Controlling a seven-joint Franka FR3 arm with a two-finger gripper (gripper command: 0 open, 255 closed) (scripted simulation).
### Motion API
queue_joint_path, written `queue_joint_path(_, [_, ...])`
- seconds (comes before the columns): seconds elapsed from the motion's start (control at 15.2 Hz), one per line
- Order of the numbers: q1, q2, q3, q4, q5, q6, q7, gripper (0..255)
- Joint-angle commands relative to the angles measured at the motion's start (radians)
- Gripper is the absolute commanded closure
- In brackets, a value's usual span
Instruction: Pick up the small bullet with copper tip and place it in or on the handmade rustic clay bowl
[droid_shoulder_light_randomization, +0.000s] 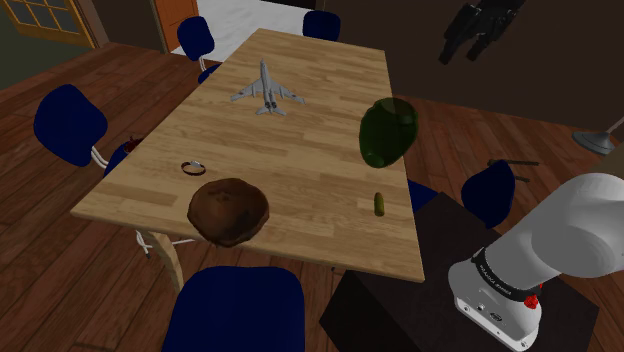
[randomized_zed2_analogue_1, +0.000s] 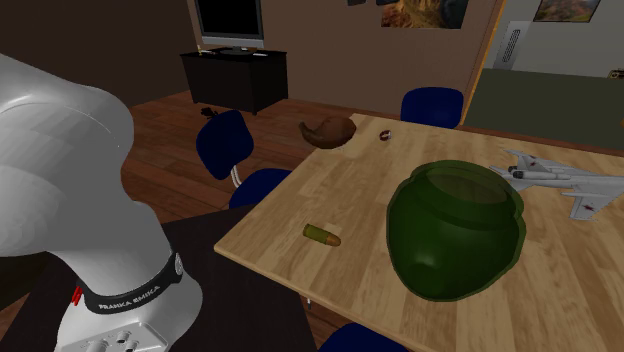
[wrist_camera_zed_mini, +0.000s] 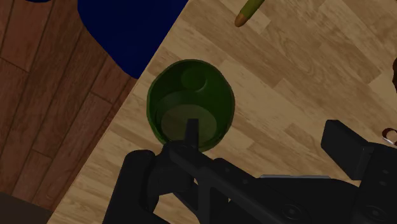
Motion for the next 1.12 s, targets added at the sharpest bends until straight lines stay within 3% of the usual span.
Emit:
queue_joint_path(0.0, [0.0,0.0,0.0,0.0,0.0,0.0,0.0,0])
queue_joint_path(0.53, [-0.036,-0.004,0.055,-0.256,0.03,0.198,0.178,0])
queue_joint_path(1.06, [-0.057,0.08,0.119,-0.455,0.077,0.428,0.359,0])
